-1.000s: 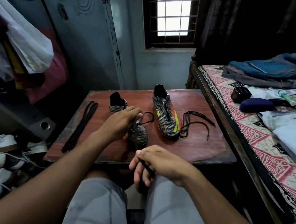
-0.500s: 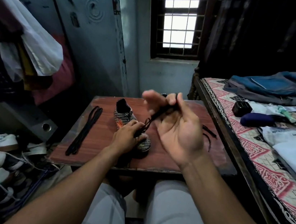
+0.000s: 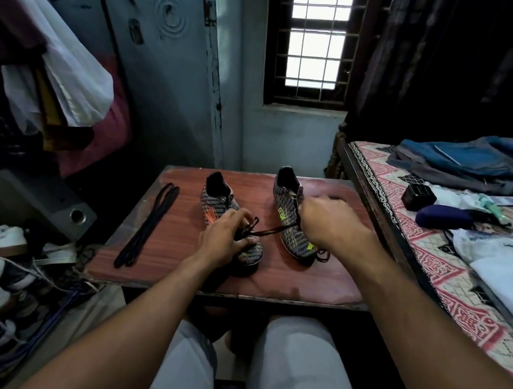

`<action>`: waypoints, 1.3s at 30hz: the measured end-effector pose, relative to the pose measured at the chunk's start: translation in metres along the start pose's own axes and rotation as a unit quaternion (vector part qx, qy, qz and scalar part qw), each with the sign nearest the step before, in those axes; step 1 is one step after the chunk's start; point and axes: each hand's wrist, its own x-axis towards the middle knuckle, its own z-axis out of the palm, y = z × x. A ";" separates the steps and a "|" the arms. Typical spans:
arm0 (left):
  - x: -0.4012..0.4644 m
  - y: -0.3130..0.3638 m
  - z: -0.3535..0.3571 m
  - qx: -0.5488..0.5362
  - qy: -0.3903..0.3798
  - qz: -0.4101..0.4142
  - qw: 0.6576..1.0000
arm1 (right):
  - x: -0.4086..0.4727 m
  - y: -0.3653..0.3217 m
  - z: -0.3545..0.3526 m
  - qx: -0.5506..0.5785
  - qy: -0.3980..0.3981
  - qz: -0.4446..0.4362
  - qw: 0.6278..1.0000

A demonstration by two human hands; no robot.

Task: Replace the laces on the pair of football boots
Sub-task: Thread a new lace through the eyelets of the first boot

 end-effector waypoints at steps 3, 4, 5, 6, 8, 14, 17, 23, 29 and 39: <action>0.000 -0.002 0.004 -0.024 0.021 -0.006 0.999 | -0.023 -0.014 -0.008 0.060 -0.194 0.007 0.979; 0.000 -0.002 0.005 -0.024 0.027 -0.005 0.999 | -0.026 -0.020 -0.012 0.069 -0.241 0.003 0.968; 0.000 -0.004 0.007 -0.026 0.030 -0.003 0.999 | -0.030 -0.025 -0.018 0.102 -0.269 0.000 0.958; 0.000 -0.003 0.008 -0.027 0.032 -0.002 0.999 | -0.035 -0.029 -0.026 0.164 -0.260 -0.013 0.952; 0.000 -0.004 0.009 -0.037 0.042 0.000 0.998 | -0.036 -0.032 -0.041 0.217 -0.185 -0.048 0.957; 0.001 -0.005 0.009 -0.050 0.042 0.000 0.998 | -0.030 -0.030 -0.048 0.325 -0.091 -0.019 0.941; 0.001 -0.009 0.011 -0.066 0.045 0.008 0.997 | -0.026 -0.031 -0.042 0.335 -0.061 -0.014 0.940; 0.014 -0.020 0.010 -0.038 0.050 0.044 0.997 | -0.030 -0.052 -0.031 0.455 -0.134 0.030 0.880; 0.040 -0.045 0.002 -0.067 0.076 -0.016 0.995 | -0.034 -0.043 0.023 0.572 -0.347 0.073 0.740; 0.024 -0.053 0.012 -0.097 0.083 0.019 0.992 | -0.002 -0.110 0.013 0.604 -0.165 -0.046 0.778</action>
